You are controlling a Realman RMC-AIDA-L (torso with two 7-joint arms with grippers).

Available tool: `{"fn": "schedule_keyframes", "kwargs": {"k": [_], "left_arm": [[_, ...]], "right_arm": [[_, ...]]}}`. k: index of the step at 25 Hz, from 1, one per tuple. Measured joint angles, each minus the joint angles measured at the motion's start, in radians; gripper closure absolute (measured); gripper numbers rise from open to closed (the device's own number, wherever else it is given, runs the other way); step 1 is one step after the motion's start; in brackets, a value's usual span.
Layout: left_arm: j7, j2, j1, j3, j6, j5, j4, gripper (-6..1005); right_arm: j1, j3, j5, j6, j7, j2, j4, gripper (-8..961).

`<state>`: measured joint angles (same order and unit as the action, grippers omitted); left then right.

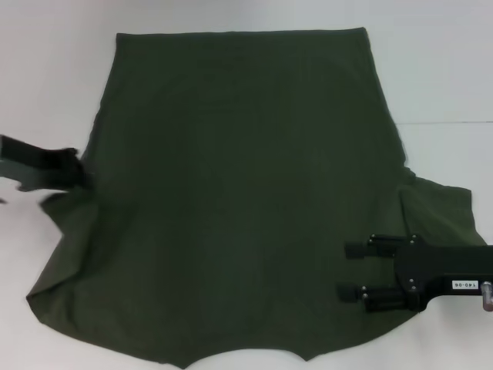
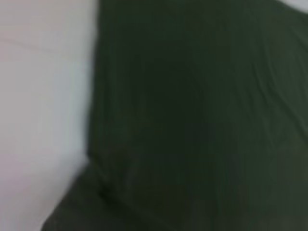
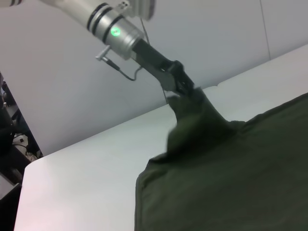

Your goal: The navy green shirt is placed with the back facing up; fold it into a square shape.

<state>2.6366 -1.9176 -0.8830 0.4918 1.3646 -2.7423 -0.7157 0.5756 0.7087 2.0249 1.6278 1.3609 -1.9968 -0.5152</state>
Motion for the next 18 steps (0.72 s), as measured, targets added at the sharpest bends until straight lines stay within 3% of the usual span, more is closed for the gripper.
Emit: {"fn": "schedule_keyframes", "kwargs": {"k": [5, 7, 14, 18], "left_arm": [[0.048, -0.029, -0.063, 0.073, -0.075, 0.000, 0.108, 996], [0.058, -0.056, -0.081, 0.096, -0.139, 0.000, 0.147, 988], [0.059, -0.101, -0.084, 0.104, -0.226, -0.003, 0.162, 935], [0.059, -0.112, -0.084, 0.109, -0.237, 0.000, 0.162, 750]], "right_arm": [[-0.007, 0.000, 0.000, 0.001, 0.001, -0.001, 0.000, 70], [-0.009, 0.000, 0.000, 0.001, 0.001, -0.003, 0.000, 70], [-0.011, 0.000, 0.000, 0.004, 0.001, -0.007, 0.000, 69], [-0.012, 0.000, 0.000, 0.006, 0.002, -0.007, 0.000, 70]]}}
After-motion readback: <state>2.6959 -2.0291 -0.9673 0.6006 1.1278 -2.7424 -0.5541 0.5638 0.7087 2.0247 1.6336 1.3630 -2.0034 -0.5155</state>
